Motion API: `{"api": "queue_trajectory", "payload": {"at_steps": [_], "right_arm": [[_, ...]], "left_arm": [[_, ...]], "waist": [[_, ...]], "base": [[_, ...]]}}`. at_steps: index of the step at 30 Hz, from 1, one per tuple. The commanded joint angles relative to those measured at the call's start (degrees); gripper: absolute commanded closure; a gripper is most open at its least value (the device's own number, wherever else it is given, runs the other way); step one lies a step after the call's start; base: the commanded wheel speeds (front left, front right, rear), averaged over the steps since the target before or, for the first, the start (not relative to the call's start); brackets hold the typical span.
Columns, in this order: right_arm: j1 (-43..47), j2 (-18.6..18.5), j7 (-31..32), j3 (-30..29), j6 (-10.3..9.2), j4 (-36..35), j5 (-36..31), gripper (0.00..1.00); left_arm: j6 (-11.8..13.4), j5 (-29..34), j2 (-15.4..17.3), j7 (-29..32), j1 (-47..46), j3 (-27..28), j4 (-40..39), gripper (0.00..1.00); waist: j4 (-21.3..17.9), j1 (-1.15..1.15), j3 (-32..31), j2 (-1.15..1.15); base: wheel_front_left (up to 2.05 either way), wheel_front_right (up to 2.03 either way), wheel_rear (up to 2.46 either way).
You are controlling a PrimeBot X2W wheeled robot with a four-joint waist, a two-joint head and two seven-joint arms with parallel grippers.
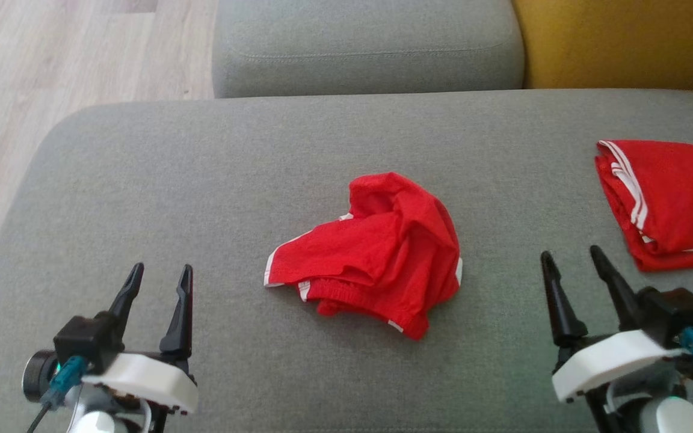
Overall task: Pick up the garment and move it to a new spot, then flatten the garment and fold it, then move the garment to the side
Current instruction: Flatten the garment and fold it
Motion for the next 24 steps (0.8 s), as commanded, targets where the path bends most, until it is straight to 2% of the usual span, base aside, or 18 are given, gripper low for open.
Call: {"api": "queue_trajectory", "payload": {"at_steps": [1,4,13,24], "right_arm": [[-1.78,-0.27,0.53,2.68,-0.05,-1.74,-0.01,0.00],[-2.53,-0.58,1.56,5.43,-0.05,-0.84,0.23,0.00],[-12.26,-4.77,5.63,21.92,-0.05,7.35,3.83,0.00],[-24.77,-5.86,7.10,28.98,-0.05,22.06,3.28,0.00]], "left_arm": [[0.31,-0.25,1.41,-0.06,-3.27,1.56,-2.18,0.00],[0.18,-0.19,1.40,-0.04,-3.79,1.24,-2.21,0.00],[-0.36,0.26,0.36,-0.91,-7.54,-0.56,-1.71,0.00],[-0.70,0.34,-1.25,-3.05,-11.21,-1.52,0.85,0.00]], "waist": [[0.67,0.00,0.39,0.00],[1.32,0.00,0.86,0.00],[5.82,0.00,5.26,0.00],[8.40,0.00,9.01,0.00]], "base": [[0.00,0.00,0.00],[0.00,0.00,0.00],[0.00,0.00,0.00],[0.00,0.00,0.00]]}}
